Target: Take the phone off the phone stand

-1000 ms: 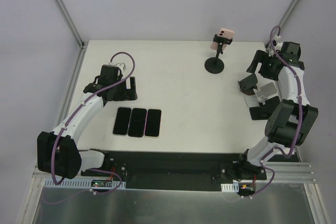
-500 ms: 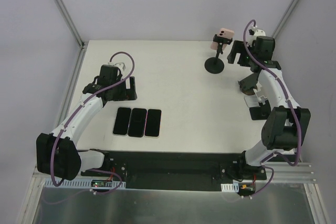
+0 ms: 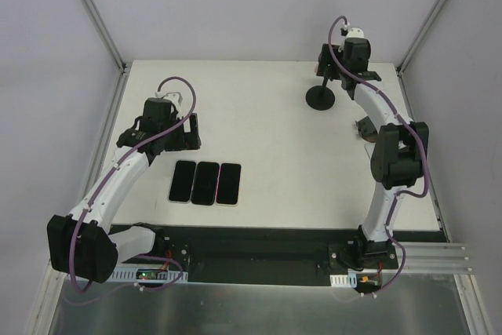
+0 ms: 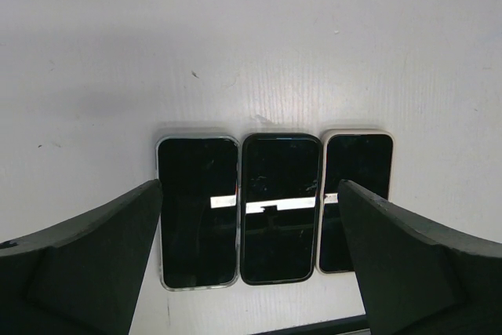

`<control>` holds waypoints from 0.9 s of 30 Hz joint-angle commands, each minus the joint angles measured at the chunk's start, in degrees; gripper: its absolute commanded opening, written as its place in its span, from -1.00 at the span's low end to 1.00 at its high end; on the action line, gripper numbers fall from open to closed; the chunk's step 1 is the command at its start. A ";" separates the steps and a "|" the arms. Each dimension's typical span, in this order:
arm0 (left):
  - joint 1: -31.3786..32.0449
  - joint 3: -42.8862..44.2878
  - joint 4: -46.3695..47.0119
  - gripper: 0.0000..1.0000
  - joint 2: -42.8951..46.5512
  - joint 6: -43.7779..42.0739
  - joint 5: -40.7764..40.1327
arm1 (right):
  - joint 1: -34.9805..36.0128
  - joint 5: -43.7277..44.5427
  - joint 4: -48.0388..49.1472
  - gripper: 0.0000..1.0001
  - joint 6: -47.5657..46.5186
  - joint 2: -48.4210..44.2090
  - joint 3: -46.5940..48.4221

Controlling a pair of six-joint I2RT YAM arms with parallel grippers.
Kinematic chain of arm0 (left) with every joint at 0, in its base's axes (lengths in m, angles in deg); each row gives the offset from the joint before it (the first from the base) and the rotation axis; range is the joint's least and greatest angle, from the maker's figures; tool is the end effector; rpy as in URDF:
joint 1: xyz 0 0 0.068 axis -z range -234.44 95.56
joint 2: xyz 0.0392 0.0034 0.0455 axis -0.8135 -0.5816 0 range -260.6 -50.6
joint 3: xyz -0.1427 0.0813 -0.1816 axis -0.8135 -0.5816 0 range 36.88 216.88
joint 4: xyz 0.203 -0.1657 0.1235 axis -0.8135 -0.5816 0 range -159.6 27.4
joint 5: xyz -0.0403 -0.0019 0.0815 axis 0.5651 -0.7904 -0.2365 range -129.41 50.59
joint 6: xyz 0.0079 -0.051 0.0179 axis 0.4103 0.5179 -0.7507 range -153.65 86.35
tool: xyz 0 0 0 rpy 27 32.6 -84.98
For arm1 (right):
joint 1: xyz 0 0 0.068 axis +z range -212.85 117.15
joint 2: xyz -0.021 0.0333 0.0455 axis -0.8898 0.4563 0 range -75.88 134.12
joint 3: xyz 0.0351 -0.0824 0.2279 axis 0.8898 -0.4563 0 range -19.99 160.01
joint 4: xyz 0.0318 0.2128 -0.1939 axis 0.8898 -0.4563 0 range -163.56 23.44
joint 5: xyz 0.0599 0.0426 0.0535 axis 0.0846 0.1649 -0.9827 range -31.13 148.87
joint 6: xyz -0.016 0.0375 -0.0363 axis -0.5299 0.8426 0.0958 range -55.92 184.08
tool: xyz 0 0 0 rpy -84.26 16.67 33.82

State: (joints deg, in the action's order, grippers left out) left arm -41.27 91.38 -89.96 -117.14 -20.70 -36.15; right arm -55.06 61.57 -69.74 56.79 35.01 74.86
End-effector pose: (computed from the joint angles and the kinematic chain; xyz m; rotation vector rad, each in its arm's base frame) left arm 0.2851 -0.0689 0.2602 0.0349 2.2752 -0.3062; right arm 0.4848 0.0646 0.2784 -0.2185 1.8932 -0.0389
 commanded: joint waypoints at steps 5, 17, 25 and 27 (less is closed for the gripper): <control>0.45 -0.27 -2.26 0.85 2.73 0.67 -2.39 | 1.26 5.74 2.74 0.61 0.35 5.82 6.66; 0.45 0.17 -2.53 0.86 2.82 0.41 -1.95 | 1.35 4.77 0.11 -0.29 -2.64 13.56 15.19; 0.45 -0.10 -2.35 0.85 3.70 -0.82 -0.37 | 2.67 -2.16 0.10 -0.98 -7.99 6.98 9.14; 0.45 -0.01 -2.44 0.85 3.88 -1.87 0.25 | 3.11 -7.33 0.10 -0.98 -9.58 3.55 7.11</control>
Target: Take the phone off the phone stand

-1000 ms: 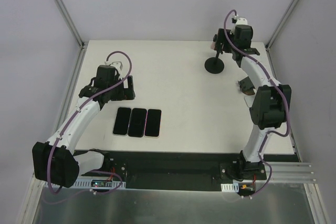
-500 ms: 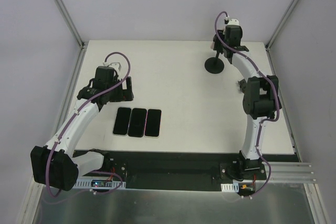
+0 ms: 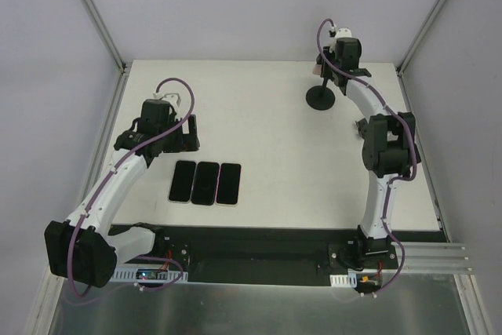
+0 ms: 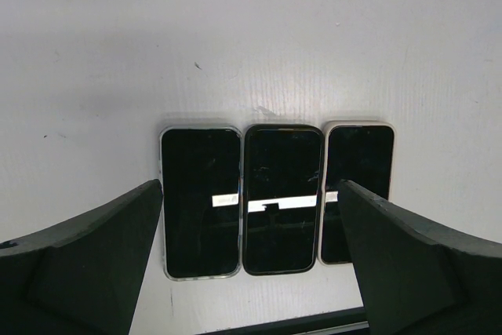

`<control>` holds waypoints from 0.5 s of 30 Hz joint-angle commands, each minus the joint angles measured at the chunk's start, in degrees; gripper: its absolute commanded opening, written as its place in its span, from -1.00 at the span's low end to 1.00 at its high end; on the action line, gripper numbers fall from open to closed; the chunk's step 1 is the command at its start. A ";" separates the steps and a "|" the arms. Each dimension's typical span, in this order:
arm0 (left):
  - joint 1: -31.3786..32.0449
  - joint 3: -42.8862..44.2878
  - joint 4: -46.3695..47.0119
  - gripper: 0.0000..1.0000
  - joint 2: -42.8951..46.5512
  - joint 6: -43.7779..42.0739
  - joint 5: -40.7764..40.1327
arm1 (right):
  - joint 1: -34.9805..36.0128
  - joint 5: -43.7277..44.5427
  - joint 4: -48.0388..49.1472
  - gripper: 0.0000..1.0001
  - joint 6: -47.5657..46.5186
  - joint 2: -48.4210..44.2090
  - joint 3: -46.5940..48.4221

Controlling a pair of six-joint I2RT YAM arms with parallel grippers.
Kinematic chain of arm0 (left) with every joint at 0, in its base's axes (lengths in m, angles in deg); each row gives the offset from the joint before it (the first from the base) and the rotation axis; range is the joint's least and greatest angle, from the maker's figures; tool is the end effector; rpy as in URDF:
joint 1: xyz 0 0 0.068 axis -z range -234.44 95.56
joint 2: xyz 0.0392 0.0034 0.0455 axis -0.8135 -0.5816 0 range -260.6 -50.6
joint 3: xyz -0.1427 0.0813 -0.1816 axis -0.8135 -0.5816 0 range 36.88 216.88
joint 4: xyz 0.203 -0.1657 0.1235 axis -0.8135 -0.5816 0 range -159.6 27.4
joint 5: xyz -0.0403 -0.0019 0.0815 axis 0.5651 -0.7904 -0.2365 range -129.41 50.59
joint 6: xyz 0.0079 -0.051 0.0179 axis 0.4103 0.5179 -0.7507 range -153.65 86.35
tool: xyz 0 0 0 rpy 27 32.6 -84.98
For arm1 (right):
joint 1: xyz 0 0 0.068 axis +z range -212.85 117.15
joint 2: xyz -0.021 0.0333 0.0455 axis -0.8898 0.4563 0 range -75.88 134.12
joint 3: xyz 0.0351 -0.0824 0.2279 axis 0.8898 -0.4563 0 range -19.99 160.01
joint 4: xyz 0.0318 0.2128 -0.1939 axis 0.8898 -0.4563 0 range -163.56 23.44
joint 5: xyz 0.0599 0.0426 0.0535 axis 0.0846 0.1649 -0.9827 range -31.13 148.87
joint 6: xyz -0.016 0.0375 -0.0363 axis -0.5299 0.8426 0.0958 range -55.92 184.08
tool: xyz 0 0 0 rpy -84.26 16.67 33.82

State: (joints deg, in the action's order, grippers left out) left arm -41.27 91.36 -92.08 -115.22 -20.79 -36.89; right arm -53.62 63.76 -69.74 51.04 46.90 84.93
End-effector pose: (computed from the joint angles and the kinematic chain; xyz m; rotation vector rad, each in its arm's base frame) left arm 0.2778 -0.0667 0.2659 0.0297 2.2779 -0.2902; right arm 0.5241 0.0820 0.2443 -0.3185 1.9121 -0.1269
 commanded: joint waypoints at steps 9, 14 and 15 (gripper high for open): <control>0.37 -0.60 0.12 0.85 7.22 -11.80 5.88 | 4.03 -33.08 -4.28 -0.98 -10.34 -20.38 -14.04; 0.45 -2.71 4.23 0.85 12.31 -15.93 15.22 | 7.90 -38.72 -6.05 -0.98 -13.76 -26.87 -22.02; 0.45 -3.06 5.03 0.89 12.76 -16.20 16.45 | 8.43 -39.68 -6.14 -0.98 -15.42 -27.94 -23.26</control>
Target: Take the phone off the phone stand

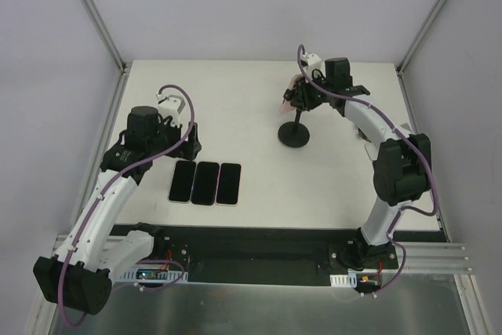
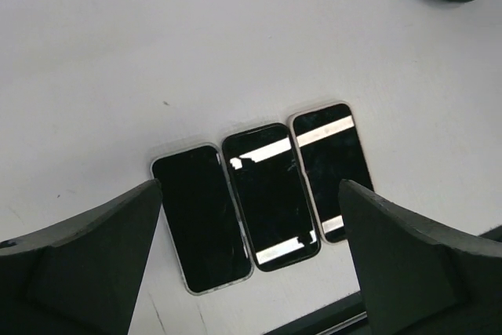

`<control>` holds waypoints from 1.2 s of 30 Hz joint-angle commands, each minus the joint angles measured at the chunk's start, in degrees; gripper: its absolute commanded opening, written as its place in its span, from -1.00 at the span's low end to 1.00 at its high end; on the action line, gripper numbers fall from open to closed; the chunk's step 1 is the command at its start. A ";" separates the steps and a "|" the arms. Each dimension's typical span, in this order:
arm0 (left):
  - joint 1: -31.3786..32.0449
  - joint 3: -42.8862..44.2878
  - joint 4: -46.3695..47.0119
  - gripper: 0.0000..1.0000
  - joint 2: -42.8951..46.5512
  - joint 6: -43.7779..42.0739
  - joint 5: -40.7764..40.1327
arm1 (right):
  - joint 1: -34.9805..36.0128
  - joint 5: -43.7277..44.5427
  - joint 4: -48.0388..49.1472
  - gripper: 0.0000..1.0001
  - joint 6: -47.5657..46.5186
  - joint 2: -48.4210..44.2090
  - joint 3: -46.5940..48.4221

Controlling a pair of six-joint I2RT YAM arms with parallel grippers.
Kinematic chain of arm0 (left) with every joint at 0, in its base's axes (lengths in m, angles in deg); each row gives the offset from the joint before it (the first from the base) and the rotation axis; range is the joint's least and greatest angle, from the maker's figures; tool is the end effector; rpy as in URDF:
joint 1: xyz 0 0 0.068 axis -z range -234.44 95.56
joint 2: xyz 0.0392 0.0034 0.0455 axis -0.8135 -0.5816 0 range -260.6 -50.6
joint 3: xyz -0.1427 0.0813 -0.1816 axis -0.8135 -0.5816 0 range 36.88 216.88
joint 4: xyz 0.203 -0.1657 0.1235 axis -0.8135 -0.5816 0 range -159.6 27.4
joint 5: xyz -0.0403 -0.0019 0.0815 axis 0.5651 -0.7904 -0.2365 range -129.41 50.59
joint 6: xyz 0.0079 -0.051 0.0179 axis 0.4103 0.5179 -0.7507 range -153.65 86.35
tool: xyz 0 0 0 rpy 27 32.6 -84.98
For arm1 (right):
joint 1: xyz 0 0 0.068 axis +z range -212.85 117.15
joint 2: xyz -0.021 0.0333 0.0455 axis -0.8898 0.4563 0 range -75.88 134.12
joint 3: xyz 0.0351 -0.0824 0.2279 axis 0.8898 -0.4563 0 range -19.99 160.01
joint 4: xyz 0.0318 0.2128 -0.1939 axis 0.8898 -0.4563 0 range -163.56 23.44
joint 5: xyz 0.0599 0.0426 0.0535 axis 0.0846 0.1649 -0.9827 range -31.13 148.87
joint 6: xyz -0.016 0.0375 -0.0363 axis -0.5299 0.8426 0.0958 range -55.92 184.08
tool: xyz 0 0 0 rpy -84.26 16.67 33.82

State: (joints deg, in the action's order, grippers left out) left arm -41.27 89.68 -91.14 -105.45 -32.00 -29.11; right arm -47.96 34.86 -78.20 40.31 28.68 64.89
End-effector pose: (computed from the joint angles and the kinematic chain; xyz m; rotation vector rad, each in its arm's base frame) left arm 0.2481 -0.0648 0.2998 0.3198 2.0896 -0.3441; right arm 0.4310 0.1301 0.2491 -0.9184 1.8706 0.3487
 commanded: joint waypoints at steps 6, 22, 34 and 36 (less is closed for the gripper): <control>0.45 -2.96 10.94 0.98 1.51 -8.24 22.20 | 7.69 -15.61 0.31 -0.91 -12.26 -17.45 -13.15; 0.45 8.63 15.70 0.98 -11.24 -13.60 38.47 | 14.11 -11.33 -9.63 -0.46 -24.65 -29.13 -24.85; 0.45 11.01 15.70 0.98 -13.35 -17.65 39.01 | 13.93 -6.41 -17.10 0.73 -22.48 -36.16 -22.75; 0.45 10.93 15.70 0.98 -13.00 -17.47 36.90 | 13.58 -4.30 -19.20 0.82 -19.14 -37.22 -21.08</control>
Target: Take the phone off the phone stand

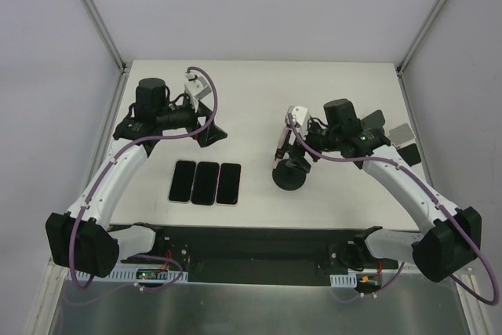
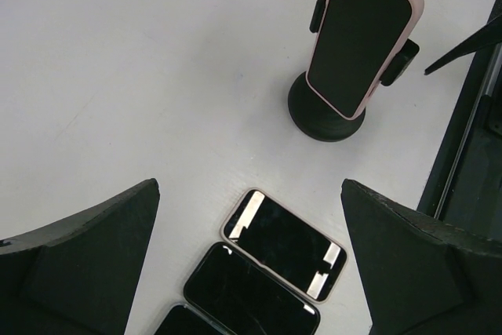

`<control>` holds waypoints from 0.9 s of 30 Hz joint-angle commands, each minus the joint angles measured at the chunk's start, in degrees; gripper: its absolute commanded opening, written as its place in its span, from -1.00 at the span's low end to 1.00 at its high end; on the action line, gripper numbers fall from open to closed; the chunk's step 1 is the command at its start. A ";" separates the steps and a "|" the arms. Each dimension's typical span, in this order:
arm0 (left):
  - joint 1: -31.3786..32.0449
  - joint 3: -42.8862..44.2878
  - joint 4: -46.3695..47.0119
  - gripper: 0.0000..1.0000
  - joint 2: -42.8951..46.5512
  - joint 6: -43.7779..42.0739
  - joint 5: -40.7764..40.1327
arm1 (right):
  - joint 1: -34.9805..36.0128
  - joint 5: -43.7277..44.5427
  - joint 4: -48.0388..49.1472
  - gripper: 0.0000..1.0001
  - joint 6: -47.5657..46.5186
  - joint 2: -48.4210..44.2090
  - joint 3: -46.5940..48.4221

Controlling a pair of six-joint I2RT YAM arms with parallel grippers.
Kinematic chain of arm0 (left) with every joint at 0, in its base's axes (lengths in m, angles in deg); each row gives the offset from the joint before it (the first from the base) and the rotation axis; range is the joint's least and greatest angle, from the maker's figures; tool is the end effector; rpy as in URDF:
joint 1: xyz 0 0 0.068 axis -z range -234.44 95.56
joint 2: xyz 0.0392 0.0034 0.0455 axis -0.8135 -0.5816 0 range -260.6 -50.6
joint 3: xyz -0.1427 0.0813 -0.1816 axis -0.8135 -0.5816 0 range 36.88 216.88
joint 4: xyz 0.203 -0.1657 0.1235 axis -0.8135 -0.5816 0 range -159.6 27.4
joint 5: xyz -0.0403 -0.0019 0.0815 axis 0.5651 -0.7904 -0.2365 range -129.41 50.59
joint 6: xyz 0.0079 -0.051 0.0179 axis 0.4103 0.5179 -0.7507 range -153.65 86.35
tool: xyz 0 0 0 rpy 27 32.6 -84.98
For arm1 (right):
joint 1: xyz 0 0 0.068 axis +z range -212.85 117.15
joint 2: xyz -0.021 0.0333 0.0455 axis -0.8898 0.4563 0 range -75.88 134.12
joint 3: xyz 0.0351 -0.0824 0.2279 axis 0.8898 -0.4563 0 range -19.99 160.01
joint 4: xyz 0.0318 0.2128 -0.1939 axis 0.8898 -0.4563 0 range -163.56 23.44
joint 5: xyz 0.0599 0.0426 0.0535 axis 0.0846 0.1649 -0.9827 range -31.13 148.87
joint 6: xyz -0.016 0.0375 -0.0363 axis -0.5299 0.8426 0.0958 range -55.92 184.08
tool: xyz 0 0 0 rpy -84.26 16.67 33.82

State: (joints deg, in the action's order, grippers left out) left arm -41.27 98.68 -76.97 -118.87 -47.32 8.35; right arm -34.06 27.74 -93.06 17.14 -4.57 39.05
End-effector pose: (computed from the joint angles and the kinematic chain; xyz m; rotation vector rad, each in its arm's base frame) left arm 0.2909 -0.0959 0.3253 0.9545 1.6276 -0.7936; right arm 0.2610 0.1651 0.2704 -1.5451 1.5197 0.4285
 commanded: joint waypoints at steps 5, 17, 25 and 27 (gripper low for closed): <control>0.37 1.04 1.71 0.98 2.35 -1.71 -5.57 | -1.29 9.78 -7.60 0.93 25.25 -4.78 16.15; 0.45 -6.60 8.65 0.98 10.17 3.56 -25.52 | 8.28 40.58 -28.93 0.93 55.28 7.52 36.56; 1.51 -13.98 13.66 0.98 15.88 4.18 -33.79 | 14.71 47.92 -29.93 0.93 60.73 14.56 38.43; 2.12 -16.00 14.20 0.98 17.02 4.09 -34.93 | 15.32 47.84 -29.57 0.89 61.00 16.31 38.95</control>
State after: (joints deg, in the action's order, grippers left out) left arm -40.51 85.72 -67.62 -104.82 -43.83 -21.74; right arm -20.44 70.29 -121.06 74.15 10.60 76.54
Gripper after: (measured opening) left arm 0.992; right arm 0.964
